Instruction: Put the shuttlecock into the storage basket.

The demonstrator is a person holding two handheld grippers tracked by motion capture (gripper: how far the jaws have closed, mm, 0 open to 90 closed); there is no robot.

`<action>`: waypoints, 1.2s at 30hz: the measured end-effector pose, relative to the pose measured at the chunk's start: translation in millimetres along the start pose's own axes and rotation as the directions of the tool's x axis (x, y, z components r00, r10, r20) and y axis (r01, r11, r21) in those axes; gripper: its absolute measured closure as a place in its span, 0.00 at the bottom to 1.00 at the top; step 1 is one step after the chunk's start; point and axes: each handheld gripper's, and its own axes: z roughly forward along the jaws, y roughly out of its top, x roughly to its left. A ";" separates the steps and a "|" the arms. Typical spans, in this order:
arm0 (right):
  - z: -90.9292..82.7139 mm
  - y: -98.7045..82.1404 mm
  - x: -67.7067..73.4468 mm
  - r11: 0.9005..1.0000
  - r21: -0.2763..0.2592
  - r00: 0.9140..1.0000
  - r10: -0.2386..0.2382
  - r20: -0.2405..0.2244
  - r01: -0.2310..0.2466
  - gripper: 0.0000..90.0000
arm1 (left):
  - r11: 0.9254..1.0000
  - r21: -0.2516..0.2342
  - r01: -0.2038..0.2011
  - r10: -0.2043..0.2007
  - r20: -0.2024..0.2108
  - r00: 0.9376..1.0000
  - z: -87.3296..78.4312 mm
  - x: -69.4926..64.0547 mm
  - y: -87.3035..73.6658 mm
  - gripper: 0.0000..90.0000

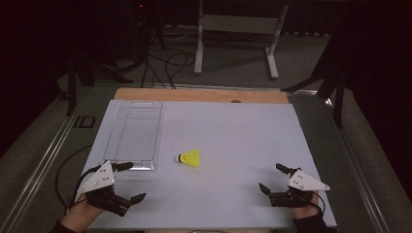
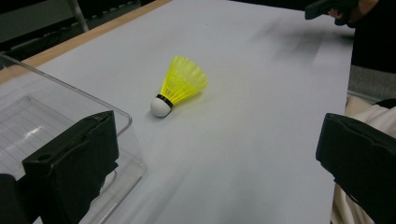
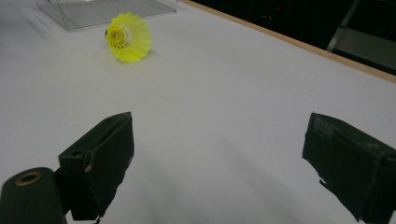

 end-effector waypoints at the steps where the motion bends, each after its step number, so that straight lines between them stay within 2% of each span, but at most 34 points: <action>1: 0.2 0.0 -0.1 1.000 0.001 1.000 -0.001 0.000 0.001 0.10 | 1.000 0.003 -0.002 0.002 0.006 1.000 -0.2 0.6 1.0 0.00; 4: 0.0 -0.1 -0.2 1.000 -0.003 1.000 0.003 -0.003 -0.003 0.10 | 0.998 0.054 -0.022 0.020 0.026 0.999 1.6 1.2 6.2 0.00; 9: -1.0 0.8 0.3 1.000 -0.007 1.000 0.001 -0.001 -0.001 0.10 | 0.993 0.111 -0.037 0.031 0.056 0.998 6.1 2.0 13.3 0.00; 13: -0.8 0.7 0.4 1.000 -0.006 1.000 0.001 -0.003 -0.001 0.10 | 0.982 0.181 -0.050 0.037 0.078 0.996 12.6 1.8 19.1 0.00; 15: -0.9 0.7 0.4 1.000 -0.006 1.000 0.001 -0.004 -0.001 0.10 | 0.972 0.226 -0.071 0.054 0.079 0.995 17.3 1.1 20.5 0.00; 16: -0.9 0.7 0.4 1.000 -0.006 1.000 0.001 -0.004 -0.001 0.10 | 0.972 0.226 -0.071 0.054 0.079 0.995 17.3 1.1 20.5 0.00; 17: -1.0 0.7 0.4 1.000 -0.006 1.000 0.002 -0.005 -0.002 0.10 | 0.963 0.255 -0.084 0.061 0.096 0.993 21.3 1.0 21.4 0.00; 22: -1.1 0.6 0.1 1.000 -0.006 1.000 0.002 -0.006 -0.002 0.10 | 0.938 0.318 -0.135 0.095 0.138 0.986 29.8 0.4 21.9 0.00; 23: -1.0 0.7 0.3 1.000 -0.005 1.000 0.001 -0.007 -0.001 0.10 | 0.936 0.322 -0.144 0.103 0.140 0.985 31.1 0.0 22.2 0.00; 26: -0.5 0.6 0.6 1.000 -0.005 1.000 0.003 -0.009 -0.003 0.10 | 0.924 0.343 -0.167 0.113 0.172 0.979 34.5 0.2 24.7 0.00; 32: -0.2 0.6 0.6 1.000 -0.002 1.000 0.001 -0.009 -0.001 0.10 | 0.899 0.375 -0.224 0.142 0.234 0.962 40.3 0.4 36.1 0.00; 33: 0.1 0.6 0.4 1.000 -0.002 1.000 -0.004 -0.010 0.004 0.10 | 0.890 0.386 -0.242 0.155 0.242 0.958 42.0 0.9 41.1 0.00; 34: 0.1 0.6 0.4 1.000 -0.002 1.000 -0.004 -0.010 0.004 0.10 | 0.890 0.386 -0.242 0.155 0.242 0.958 42.0 0.9 41.1 0.00; 36: 0.2 0.5 0.8 1.000 -0.001 1.000 -0.004 -0.011 0.004 0.10 | 0.882 0.397 -0.255 0.159 0.258 0.953 44.7 1.6 45.7 0.00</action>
